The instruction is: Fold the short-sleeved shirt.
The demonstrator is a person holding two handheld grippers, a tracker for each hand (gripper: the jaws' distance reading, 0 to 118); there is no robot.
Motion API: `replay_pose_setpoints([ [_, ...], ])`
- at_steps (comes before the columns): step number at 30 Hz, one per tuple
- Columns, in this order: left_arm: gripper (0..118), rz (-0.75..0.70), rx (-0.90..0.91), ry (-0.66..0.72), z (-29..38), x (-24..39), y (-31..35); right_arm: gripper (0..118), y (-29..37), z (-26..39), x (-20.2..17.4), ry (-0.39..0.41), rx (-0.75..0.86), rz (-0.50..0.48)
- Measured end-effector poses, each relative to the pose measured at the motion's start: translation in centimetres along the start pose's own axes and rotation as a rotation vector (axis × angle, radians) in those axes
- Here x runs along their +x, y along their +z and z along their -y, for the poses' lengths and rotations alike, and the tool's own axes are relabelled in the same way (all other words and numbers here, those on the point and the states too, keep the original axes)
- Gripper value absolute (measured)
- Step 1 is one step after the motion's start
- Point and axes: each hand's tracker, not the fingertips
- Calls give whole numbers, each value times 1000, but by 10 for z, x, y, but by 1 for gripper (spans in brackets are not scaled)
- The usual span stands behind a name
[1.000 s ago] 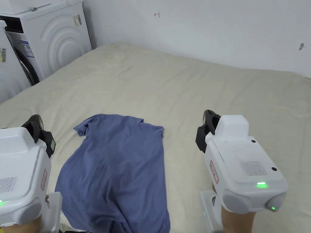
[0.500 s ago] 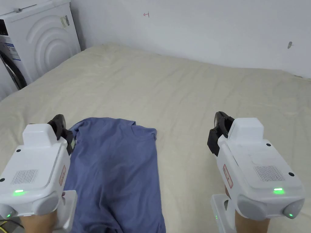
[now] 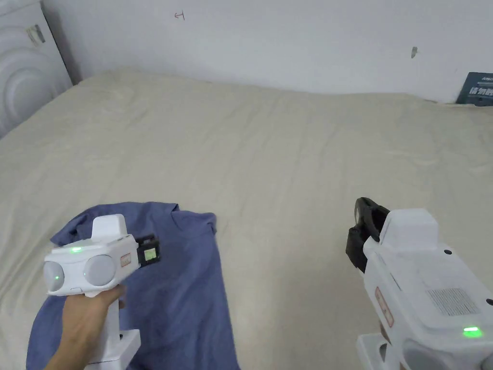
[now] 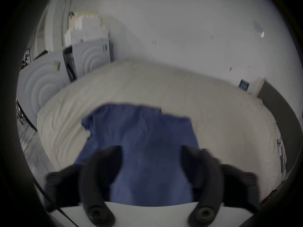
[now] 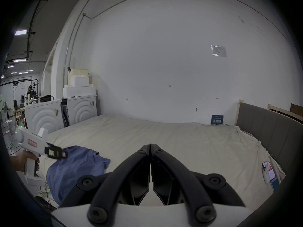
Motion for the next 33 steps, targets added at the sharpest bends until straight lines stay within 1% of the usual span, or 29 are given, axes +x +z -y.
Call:
replay_pose_setpoints([
  [1, 108, -1, -39, 9, 4, -1, -10, 0, -1, 2, 3, -1, -7, 6],
  [7, 109, -56, -237, 93, 36, -14, -46, 0, -4, 12, 17, -11, -37, 36],
  [10, 108, -98, -287, 90, 47, -20, -56, 0, -2, 17, 22, -22, -48, 44],
  [11, 106, -105, -312, 83, 51, -22, -60, 0, -2, 19, 24, -23, -53, 48],
  [12, 94, -117, -343, 71, 53, -22, -61, 0, -1, 20, 25, -25, -57, 49],
  [13, 69, -98, -346, 78, 54, -22, -63, 0, 1, 21, 26, -26, -60, 53],
  [14, 56, -74, -343, 93, 55, -22, -60, 0, 2, 22, 27, -28, -63, 56],
  [15, 50, -79, -326, 101, 54, -19, -55, 0, 4, 23, 29, -32, -65, 59],
  [16, 28, -84, -327, 88, 52, -16, -55, 0, 5, 23, 31, -36, -66, 63],
  [17, 9, -75, -321, 66, 51, -15, -55, 0, 7, 24, 32, -40, -66, 69],
  [18, 0, -70, -318, 52, 51, -15, -56, 0, 8, 24, 34, -43, -66, 73],
  [21, 0, -53, -301, 68, 52, -20, -46, 0, 15, 21, 40, -51, -60, 84],
  [22, 0, -27, -267, 101, 51, -24, -40, 0, 18, 20, 42, -51, -55, 88],
  [26, 0, 124, -147, 242, 37, -45, -1, 0, 26, 15, 53, -47, -38, 103],
  [28, 0, 196, -94, 297, 29, -45, 26, 0, 30, 12, 58, -51, -27, 110],
  [30, 0, 237, -76, 244, 18, -42, 45, 0, 35, 9, 63, -53, -18, 116],
  [32, 0, 244, -26, 156, 4, -26, 70, 0, 42, 6, 69, -57, -4, 125],
  [33, 0, 255, -4, 138, -4, -20, 80, 0, 45, 5, 72, -59, 1, 128],
])
